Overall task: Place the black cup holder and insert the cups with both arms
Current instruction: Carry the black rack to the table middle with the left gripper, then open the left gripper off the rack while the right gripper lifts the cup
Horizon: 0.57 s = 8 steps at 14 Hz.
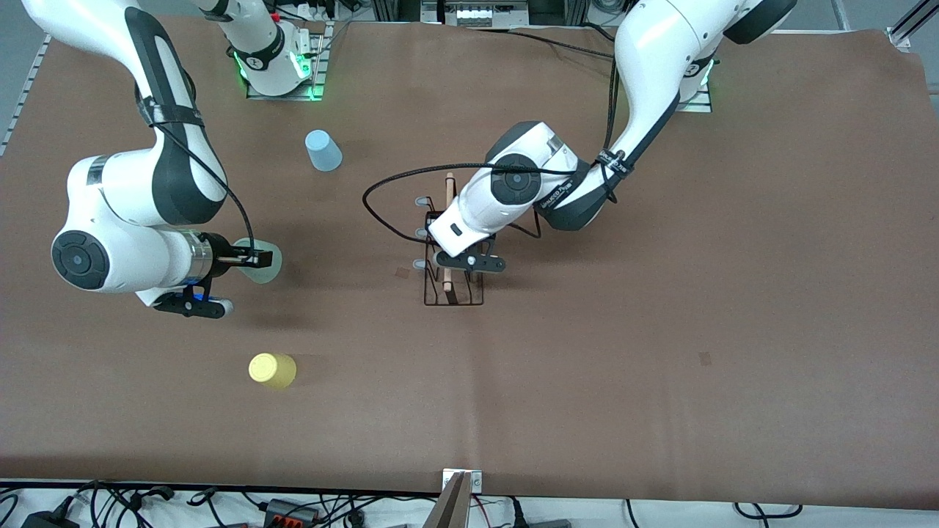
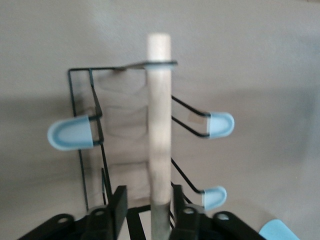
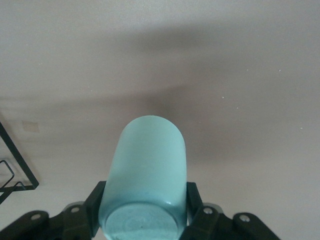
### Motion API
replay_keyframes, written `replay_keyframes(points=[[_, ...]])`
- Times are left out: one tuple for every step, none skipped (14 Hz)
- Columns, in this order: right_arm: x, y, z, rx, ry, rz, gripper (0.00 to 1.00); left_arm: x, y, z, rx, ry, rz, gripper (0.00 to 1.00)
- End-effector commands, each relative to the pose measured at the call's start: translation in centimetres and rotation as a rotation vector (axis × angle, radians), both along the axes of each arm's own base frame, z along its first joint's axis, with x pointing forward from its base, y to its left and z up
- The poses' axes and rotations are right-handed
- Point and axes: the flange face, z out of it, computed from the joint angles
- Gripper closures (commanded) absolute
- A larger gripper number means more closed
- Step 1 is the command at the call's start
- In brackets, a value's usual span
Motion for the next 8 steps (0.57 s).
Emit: replay_keyframes(points=[[0.0, 0.2, 0.3, 0.005, 0.007, 0.021, 0.67, 2.0, 2.3, 2.6, 0.018, -0.04, -0.044, 0.0], [0.1, 0.3, 0.5, 0.007, 0.004, 0.024, 0.66, 2.1, 3.1, 4.2, 0.023, -0.058, -0.096, 0.0], [0.0, 0.5, 0.7, 0.015, 0.002, 0.029, 0.67, 3.3, 5.3, 5.9, 0.03, -0.065, -0.095, 0.0], [-0.1, 1.1, 1.2, 0.021, -0.001, 0.031, 0.67, 4.5, 8.1, 7.2, 0.045, -0.04, -0.076, 0.0], [-0.7, 2.1, 1.7, 0.021, 0.013, 0.046, 0.66, 5.2, 10.5, 8.9, 0.064, -0.025, -0.081, 0.0], [-1.2, 3.0, 1.7, 0.022, 0.038, 0.058, 0.67, 5.6, 12.4, 10.3, 0.079, -0.02, -0.092, 0.0], [-1.6, 4.4, 1.8, 0.027, 0.046, 0.077, 0.67, 5.7, 13.9, 11.7, 0.095, -0.018, -0.099, 0.0], [-2.3, 6.5, 3.2, 0.044, 0.034, 0.112, 0.67, 6.0, 16.1, 12.7, 0.119, -0.005, -0.084, 0.0]])
